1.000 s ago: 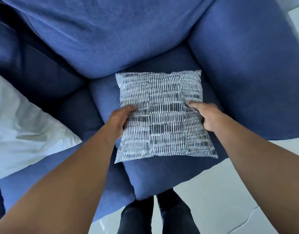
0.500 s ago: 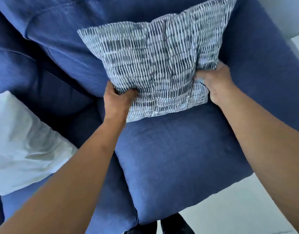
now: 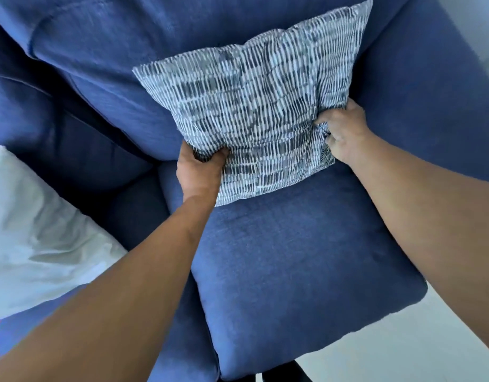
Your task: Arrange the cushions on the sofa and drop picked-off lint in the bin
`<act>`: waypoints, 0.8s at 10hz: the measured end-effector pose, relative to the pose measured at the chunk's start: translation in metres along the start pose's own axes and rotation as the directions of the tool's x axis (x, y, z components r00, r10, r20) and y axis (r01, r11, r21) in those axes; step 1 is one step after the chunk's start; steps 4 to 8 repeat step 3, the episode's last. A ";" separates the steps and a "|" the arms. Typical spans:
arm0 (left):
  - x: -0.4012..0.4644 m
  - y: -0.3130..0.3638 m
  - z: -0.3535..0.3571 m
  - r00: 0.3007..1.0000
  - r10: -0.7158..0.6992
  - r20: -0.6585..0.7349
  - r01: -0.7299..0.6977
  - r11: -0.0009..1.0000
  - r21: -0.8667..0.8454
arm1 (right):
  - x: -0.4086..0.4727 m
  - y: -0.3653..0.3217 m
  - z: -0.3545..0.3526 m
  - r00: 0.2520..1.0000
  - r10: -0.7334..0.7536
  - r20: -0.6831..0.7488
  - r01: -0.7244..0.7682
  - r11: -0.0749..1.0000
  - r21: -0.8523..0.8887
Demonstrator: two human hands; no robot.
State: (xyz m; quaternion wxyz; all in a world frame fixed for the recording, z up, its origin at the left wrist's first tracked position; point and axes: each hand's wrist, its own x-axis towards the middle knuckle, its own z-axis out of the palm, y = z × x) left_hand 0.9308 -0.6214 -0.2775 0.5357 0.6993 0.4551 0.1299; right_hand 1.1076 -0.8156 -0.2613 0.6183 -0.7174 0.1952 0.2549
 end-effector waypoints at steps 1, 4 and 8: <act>-0.004 -0.001 0.000 0.987 -0.151 0.047 0.145 0.983 0.113 | -0.005 0.003 0.002 0.999 -0.029 0.023 0.034 0.978 -0.205; -0.042 0.007 -0.031 0.982 -0.178 0.065 0.160 0.964 0.214 | -0.050 0.004 -0.012 0.995 -0.100 0.009 0.098 0.945 -0.312; -0.042 0.007 -0.031 0.982 -0.178 0.065 0.160 0.964 0.214 | -0.050 0.004 -0.012 0.995 -0.100 0.009 0.098 0.945 -0.312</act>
